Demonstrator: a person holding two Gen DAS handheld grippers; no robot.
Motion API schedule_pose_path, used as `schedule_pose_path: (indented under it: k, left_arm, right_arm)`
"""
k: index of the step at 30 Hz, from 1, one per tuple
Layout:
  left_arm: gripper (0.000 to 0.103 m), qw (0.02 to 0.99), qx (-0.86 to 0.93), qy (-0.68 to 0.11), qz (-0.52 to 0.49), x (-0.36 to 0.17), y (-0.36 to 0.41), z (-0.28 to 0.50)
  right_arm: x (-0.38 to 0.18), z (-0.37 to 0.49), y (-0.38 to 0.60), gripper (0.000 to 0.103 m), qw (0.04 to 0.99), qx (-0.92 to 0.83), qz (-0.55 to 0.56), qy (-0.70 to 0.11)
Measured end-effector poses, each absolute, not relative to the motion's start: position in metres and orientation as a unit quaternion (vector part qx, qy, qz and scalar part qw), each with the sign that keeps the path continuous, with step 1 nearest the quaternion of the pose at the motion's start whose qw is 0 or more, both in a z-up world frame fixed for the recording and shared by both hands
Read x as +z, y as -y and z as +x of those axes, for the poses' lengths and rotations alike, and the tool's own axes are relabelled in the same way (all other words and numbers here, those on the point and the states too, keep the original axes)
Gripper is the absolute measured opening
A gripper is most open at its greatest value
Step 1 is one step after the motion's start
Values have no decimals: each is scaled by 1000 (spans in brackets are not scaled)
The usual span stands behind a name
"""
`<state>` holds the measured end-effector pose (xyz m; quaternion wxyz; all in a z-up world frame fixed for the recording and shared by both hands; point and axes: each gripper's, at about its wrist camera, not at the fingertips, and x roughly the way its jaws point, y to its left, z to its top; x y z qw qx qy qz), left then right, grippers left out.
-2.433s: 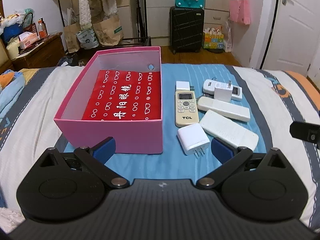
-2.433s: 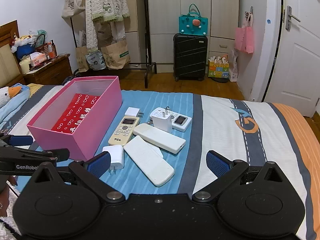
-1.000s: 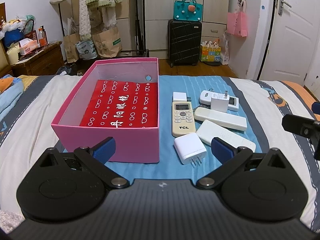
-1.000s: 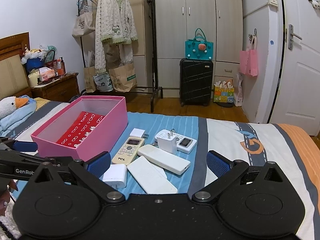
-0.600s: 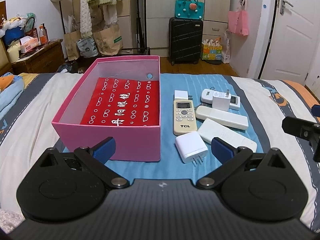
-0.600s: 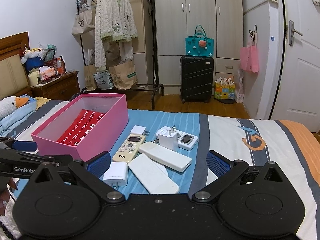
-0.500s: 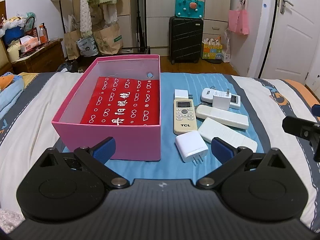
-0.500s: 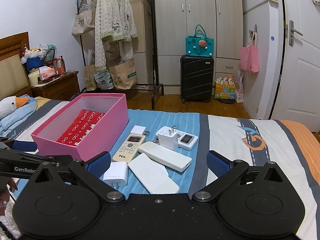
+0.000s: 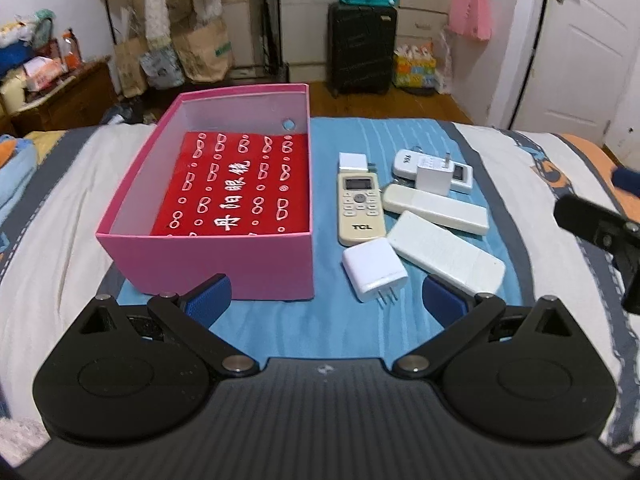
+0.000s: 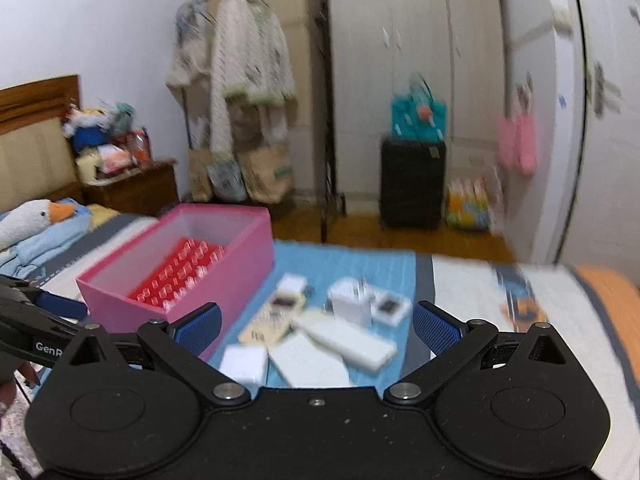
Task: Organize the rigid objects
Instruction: 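Move the left tool to the pink box and clamp its side wall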
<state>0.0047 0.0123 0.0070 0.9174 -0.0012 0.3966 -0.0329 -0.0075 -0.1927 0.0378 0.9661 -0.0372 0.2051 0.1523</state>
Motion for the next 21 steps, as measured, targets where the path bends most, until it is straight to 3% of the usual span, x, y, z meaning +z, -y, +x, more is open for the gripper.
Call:
schedule_pose_path:
  k: [5, 14, 19, 21]
  left_arm:
    - [103, 896, -56, -439, 19, 29, -26, 22]
    - [101, 882, -50, -462, 76, 74, -68, 58]
    - [100, 879, -52, -467, 85, 91, -93, 87]
    - [100, 873, -57, -475, 90, 93, -101, 102]
  right_arm:
    - [53, 6, 189, 103, 960, 208, -60, -180]
    - [66, 55, 163, 103, 909, 299, -50, -287]
    - [55, 80, 155, 98, 874, 324, -37, -359]
    - [43, 90, 155, 91, 861, 324, -23, -392]
